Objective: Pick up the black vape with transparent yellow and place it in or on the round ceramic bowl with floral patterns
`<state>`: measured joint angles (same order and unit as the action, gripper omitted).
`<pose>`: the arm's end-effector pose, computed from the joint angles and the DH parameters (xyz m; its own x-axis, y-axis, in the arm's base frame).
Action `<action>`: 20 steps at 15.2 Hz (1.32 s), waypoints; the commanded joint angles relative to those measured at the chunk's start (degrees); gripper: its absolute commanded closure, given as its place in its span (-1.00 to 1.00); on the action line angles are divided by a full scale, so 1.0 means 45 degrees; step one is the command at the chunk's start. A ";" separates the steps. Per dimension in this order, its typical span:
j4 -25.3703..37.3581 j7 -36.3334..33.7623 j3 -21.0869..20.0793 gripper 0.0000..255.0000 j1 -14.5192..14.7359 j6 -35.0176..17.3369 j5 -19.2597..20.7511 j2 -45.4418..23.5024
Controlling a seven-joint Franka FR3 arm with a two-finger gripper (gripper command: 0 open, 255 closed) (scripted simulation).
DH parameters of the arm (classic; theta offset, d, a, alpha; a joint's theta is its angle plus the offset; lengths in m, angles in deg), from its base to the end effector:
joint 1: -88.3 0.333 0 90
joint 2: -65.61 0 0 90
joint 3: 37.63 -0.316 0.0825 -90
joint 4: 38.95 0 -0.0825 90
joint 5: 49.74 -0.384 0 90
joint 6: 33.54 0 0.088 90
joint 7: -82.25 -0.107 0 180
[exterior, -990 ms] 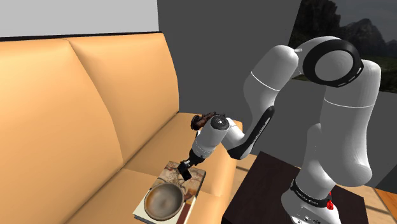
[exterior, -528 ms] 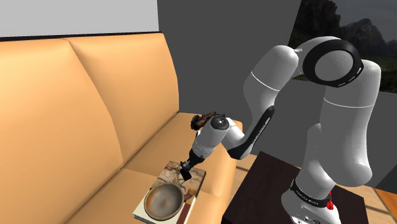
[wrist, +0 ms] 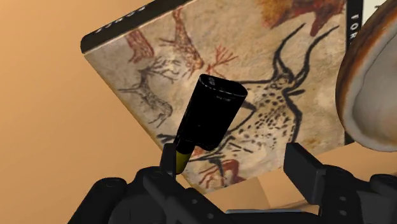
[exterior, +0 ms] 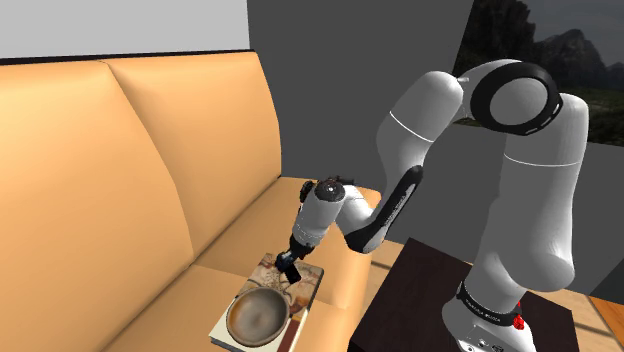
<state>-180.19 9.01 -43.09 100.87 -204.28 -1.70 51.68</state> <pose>0.4448 0.2006 0.2186 0.9315 -0.1580 0.3278 -0.1476 -0.9874 -0.0564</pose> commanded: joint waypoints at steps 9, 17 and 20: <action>0.4411 0.4420 -0.2869 -1.00 -0.2892 0.5842 -0.7865 -0.3235; 0.4428 0.4347 -0.2781 -1.00 -0.2824 0.5641 -0.7758 -0.3459; 0.4427 0.4347 -0.2782 1.00 -0.2824 0.5642 -0.7758 -0.3457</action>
<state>-160.25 28.57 -55.60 88.14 -178.87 -36.61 36.20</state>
